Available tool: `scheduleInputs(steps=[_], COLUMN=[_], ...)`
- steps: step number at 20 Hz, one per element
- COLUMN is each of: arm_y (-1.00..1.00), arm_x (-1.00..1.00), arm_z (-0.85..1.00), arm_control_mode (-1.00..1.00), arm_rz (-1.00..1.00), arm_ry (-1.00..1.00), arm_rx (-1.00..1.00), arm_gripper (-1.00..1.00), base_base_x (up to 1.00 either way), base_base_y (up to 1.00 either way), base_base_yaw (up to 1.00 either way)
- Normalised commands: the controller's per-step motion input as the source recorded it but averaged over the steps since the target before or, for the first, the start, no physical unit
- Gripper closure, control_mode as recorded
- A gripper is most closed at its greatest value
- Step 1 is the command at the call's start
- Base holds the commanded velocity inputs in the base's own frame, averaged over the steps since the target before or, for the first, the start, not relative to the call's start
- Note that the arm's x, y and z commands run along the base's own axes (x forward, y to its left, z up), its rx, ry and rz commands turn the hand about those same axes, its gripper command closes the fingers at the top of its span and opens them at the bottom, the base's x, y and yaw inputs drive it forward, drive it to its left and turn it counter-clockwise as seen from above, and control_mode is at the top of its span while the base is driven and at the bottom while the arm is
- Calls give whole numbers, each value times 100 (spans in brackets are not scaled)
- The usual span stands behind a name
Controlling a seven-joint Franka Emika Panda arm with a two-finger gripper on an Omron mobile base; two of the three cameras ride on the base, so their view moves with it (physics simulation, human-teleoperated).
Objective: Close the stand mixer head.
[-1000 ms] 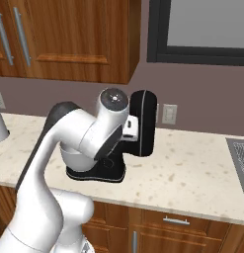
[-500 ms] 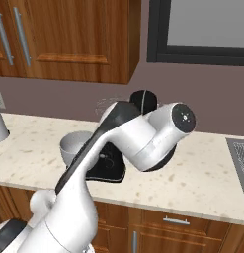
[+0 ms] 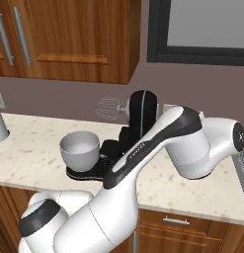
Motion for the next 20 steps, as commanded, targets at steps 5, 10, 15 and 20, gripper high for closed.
scheduleInputs(steps=[5, 10, 15, 20], arm_y=[-15, 49, 99, 100], arm_x=[58, 67, 52, 14], arm_z=[5, -4, -4, -15], arm_control_mode=[-100, -100, -100, -100], arm_rz=[7, 18, 21, 31], arm_ry=[-19, -6, -4, 0], arm_rx=[1, 4, 0, -5], arm_gripper=[-100, -100, -100, -100], base_base_x=[0, 0, 0, 0], base_base_y=[0, 0, 0, 0], base_base_yaw=[0, 0, 0, 0])
